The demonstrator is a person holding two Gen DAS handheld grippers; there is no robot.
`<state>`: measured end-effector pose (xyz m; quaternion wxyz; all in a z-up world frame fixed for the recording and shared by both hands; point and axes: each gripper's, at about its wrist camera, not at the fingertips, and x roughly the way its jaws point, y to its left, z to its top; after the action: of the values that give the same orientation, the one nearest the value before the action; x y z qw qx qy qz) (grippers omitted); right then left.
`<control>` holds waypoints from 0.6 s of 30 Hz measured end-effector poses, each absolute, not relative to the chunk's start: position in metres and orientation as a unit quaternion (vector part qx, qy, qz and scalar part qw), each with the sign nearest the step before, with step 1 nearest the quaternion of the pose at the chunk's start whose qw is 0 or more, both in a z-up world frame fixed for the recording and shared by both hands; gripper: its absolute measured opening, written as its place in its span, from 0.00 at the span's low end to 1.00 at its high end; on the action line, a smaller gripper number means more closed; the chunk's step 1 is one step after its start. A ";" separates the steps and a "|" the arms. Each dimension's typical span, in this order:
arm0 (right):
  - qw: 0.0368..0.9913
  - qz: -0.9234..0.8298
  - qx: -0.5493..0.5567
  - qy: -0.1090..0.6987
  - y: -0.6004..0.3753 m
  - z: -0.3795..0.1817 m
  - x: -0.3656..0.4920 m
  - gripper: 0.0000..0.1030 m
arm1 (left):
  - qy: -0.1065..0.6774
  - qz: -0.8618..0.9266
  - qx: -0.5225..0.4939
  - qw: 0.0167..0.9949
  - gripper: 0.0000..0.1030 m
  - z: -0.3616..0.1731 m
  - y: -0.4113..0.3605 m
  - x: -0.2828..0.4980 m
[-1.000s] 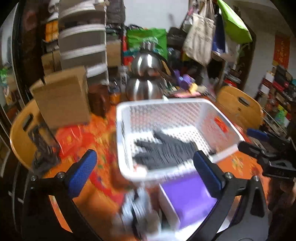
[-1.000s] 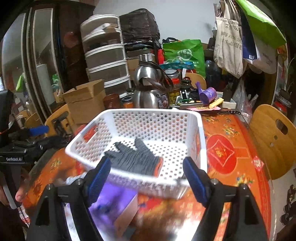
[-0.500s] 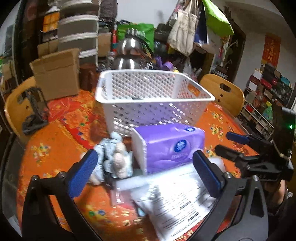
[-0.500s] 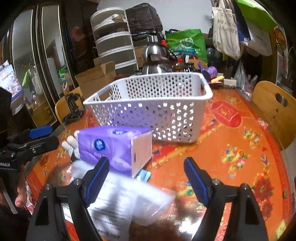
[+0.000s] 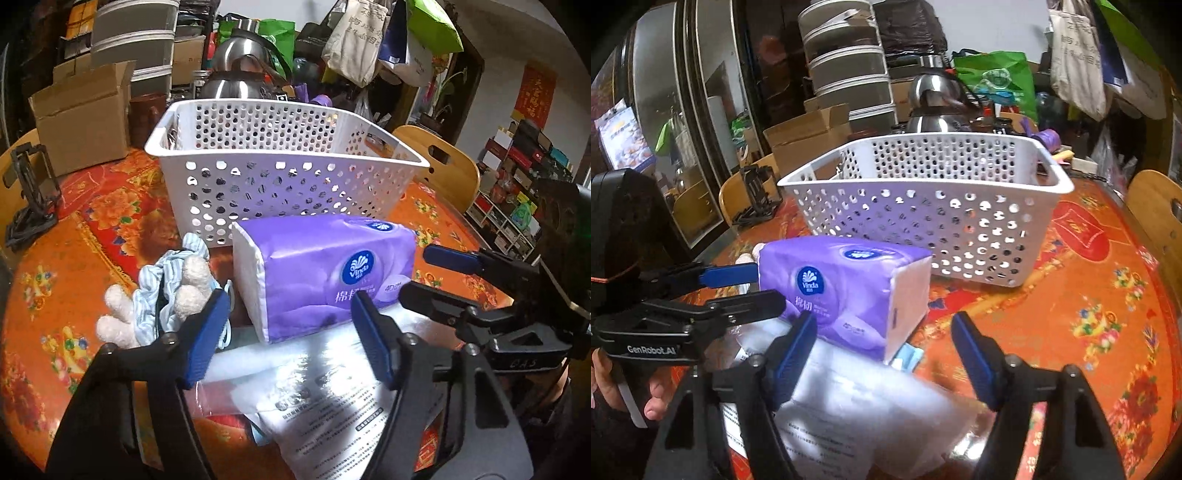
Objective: Organize soft objects
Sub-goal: 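Grasp the purple tissue pack with both grippers at its ends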
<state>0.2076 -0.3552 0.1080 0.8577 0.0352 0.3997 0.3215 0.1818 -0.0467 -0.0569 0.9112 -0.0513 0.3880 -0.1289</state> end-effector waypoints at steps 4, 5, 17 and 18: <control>0.851 0.333 0.033 0.404 -0.349 0.102 0.212 0.63 | 0.394 -0.146 -0.056 0.906 0.49 -0.064 -0.046 0.190; 0.850 0.335 0.034 0.406 -0.348 0.101 0.213 0.60 | 0.394 -0.149 -0.057 0.905 0.47 -0.066 -0.045 0.191; 0.849 0.330 0.026 0.412 -0.340 0.098 0.211 0.36 | 0.391 -0.138 -0.046 0.909 0.38 -0.067 -0.046 0.191; 0.852 0.325 0.024 0.411 -0.340 0.099 0.209 0.36 | 0.389 -0.133 -0.041 0.911 0.38 -0.067 -0.048 0.189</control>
<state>0.2087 -0.3395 0.0989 0.8516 0.0240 0.4106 0.3248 0.1890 -0.0484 -0.0668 0.9106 -0.0410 0.3889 -0.1333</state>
